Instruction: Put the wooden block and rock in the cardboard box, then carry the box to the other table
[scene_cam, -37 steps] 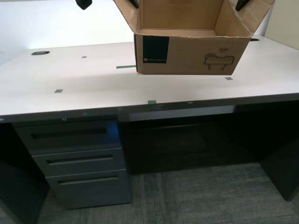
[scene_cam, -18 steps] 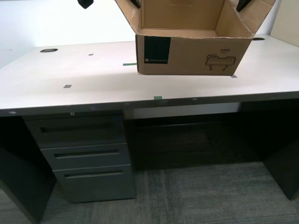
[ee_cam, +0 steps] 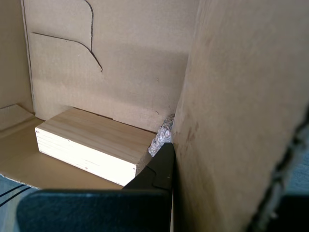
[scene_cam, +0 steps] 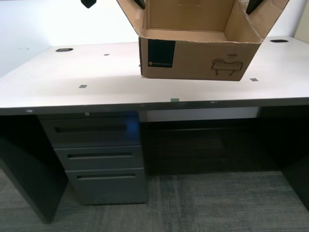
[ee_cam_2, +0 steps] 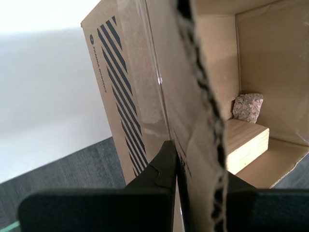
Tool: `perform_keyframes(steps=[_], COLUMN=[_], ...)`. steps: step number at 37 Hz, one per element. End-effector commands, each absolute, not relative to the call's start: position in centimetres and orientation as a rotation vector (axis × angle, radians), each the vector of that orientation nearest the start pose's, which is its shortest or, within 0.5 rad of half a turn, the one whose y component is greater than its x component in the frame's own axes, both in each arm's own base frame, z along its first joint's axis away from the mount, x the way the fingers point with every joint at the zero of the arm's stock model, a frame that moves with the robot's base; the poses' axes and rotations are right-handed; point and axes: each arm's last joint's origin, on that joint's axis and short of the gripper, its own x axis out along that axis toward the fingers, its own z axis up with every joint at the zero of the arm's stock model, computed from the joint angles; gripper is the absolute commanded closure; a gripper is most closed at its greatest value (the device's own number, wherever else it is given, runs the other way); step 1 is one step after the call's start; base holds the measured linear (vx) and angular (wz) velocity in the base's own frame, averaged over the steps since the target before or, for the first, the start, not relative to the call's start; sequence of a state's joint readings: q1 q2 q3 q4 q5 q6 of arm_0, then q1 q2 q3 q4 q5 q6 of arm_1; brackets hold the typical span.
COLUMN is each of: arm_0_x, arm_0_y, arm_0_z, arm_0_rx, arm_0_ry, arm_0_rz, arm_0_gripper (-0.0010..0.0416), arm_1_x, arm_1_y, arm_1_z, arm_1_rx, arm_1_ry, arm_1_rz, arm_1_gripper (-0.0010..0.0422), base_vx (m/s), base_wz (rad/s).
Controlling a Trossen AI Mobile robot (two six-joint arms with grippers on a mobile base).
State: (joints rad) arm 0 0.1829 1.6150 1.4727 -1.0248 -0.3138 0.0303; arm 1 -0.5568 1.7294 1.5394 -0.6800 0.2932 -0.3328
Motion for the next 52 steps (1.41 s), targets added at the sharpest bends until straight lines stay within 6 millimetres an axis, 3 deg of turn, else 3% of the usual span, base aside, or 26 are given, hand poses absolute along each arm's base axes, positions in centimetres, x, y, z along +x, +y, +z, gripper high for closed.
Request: perform_keyframes(steps=[1, 31, 52], arm_0_x=[31.23, 31.16, 31.07], arm_0_y=[6.76, 6.95, 7.10], arm_0_z=[30.47, 30.46, 30.44], arm_0_rx=[0.103, 0.094, 0.097], arm_0_ry=[1.186, 1.189, 1.198], arm_0_rz=[0.431, 0.440, 0.440], arm_0_gripper=[0.0406, 0.0407, 0.0406], arm_1_x=[31.22, 30.60, 30.26], arm_1_y=[-20.54, -20.66, -20.82], arm_1_z=[30.36, 29.92, 29.84], arm_1_rx=[-0.169, -0.245, -0.089], arm_1_ry=[1.024, 1.122, 1.088], arm_1_rz=[-0.648, -0.572, -0.687], arm_1_gripper=[0.0413, 0.0413, 0.0413], base_vx=[-0.003, -0.005, 0.006], base_wz=[0.242, 0.322, 0.313])
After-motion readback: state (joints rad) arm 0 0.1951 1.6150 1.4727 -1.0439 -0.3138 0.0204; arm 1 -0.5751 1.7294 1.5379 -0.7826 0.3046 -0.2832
